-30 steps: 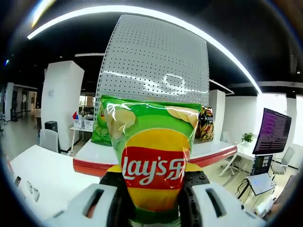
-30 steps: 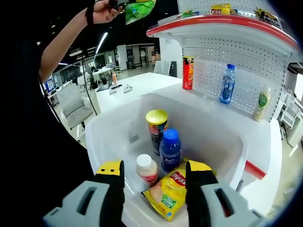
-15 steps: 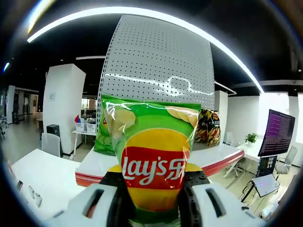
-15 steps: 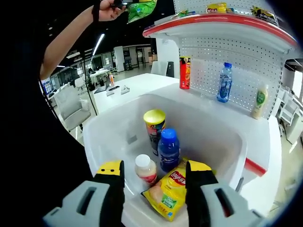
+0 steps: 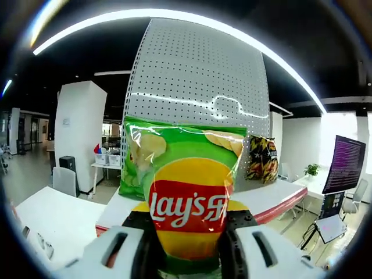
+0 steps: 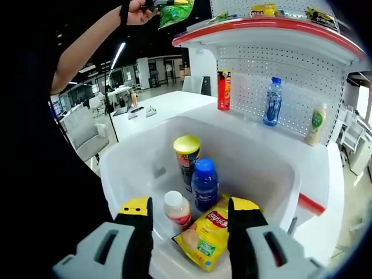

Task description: Place the items from the shopping basket onto the snack and drink counter

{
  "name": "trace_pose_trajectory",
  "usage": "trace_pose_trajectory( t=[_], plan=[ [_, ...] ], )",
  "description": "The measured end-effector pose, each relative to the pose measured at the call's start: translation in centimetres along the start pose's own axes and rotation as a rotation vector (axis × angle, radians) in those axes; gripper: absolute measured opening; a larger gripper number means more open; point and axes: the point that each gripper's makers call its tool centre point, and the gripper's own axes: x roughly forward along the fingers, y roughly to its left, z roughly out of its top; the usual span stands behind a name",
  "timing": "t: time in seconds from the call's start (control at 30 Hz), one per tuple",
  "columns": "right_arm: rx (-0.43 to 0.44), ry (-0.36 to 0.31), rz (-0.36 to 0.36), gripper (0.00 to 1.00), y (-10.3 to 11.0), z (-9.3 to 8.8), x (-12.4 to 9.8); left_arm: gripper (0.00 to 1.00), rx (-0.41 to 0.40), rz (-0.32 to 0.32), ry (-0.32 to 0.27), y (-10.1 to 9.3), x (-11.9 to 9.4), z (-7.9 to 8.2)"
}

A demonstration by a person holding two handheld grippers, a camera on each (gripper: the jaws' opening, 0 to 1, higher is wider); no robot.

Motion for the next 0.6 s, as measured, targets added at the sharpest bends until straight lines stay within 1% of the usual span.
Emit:
trace_pose_trajectory(
  t=[0.17, 0.3, 0.37, 0.6],
  plan=[
    [0.011, -0.001, -0.008, 0.50, 0.1, -0.3, -0.2, 0.36, 0.003, 0.006, -0.001, 0.4, 1.1, 0.4],
    [0.018, 0.002, -0.011, 0.50, 0.1, -0.6, -0.2, 0.36, 0.013, 0.006, 0.010, 0.4, 1.9, 0.4],
    [0.019, 0.004, -0.011, 0.50, 0.1, -0.6, -0.2, 0.36, 0.018, 0.009, 0.009, 0.4, 2.2, 0.7],
    [0.014, 0.005, -0.010, 0.50, 0.1, -0.2, -0.1, 0.36, 0.024, 0.014, -0.001, 0.6, 3.2, 1.5]
  ],
)
